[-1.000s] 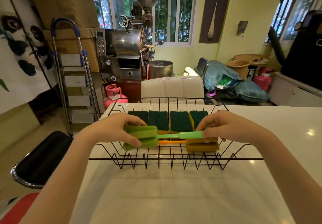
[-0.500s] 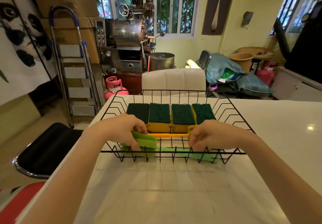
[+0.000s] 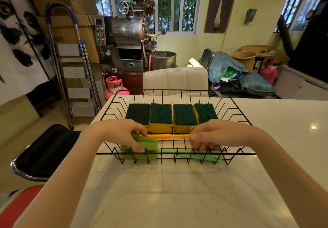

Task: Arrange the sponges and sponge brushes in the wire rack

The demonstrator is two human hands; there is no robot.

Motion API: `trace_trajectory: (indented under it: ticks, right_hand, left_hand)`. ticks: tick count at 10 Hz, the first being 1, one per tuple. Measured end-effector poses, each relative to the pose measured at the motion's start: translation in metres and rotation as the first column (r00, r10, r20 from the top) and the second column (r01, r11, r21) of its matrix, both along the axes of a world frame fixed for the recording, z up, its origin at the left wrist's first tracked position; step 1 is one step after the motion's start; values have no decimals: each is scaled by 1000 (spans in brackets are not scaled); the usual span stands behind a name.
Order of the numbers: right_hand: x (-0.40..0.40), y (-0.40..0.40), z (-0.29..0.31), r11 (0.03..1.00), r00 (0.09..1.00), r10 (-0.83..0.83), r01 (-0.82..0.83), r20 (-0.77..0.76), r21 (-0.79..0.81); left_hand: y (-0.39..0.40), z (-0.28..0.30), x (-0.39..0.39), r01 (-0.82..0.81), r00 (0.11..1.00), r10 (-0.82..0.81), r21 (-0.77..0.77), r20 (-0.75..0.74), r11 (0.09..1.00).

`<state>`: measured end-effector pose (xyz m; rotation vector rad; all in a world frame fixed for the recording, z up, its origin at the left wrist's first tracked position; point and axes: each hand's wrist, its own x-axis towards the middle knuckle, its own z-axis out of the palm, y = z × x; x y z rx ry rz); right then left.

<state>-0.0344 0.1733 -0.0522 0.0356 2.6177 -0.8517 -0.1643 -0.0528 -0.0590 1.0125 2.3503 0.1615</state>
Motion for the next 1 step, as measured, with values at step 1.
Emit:
trace_trajectory:
  ticks: [1]
  right_hand:
    - [13, 8, 20, 999, 976, -32, 31, -216, -10]
  left_hand:
    - [1, 6, 3, -22, 1000, 21, 162, 9, 987]
